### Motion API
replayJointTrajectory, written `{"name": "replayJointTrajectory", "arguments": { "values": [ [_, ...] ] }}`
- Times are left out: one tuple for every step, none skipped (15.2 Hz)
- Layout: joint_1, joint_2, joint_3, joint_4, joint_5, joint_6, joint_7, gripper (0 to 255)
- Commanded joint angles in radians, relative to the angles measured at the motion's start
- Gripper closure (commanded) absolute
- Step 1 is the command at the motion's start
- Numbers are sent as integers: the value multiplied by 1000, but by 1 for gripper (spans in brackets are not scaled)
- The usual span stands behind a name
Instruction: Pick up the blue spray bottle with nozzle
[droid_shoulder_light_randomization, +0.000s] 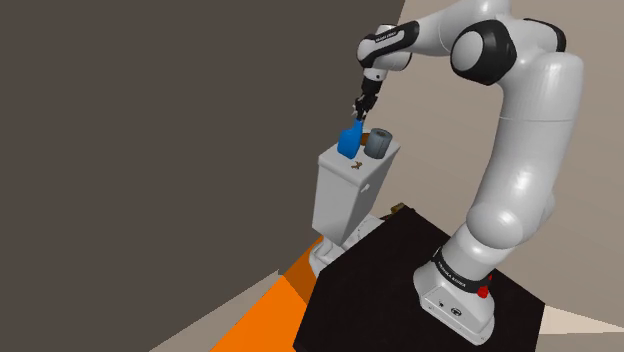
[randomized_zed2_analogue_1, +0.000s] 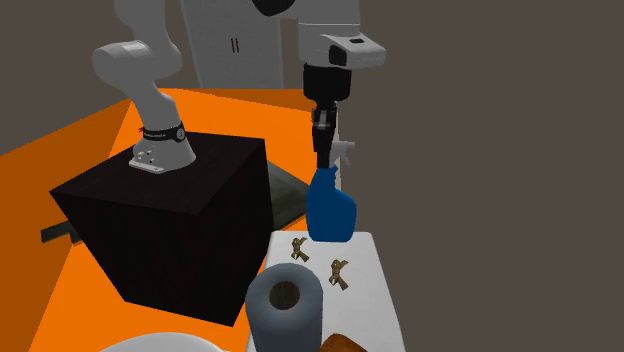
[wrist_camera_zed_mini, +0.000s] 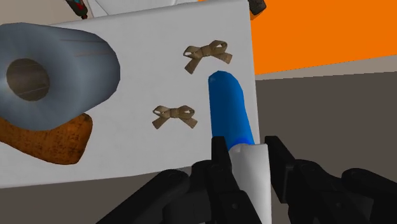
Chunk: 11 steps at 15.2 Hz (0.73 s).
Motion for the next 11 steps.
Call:
{"name": "replayJointTrajectory", "arguments": {
  "values": [
    [1,-5,-1,18,-3,-23,3,255],
    [1,-9,-2,25,-5,-34,4,255],
    [1,-13,-3,33,-7,-46,6,255],
    [1,-17,-3,42,-8,-58,7,255],
    [1,-21,-4,50,-10,-70,8,255],
    [2,-24,-5,59,-11,-82,9,255],
    [2,-27,-5,68,-13,-94,10,255],
    [1,-30,-6,78,-14,-106,11,255],
    [1,-33,-7,87,-16,-118,12,255],
    [1,-34,-7,88,-16,-120,12,255],
    [1,-33,-7,89,-16,-120,12,255]
  ]
}}
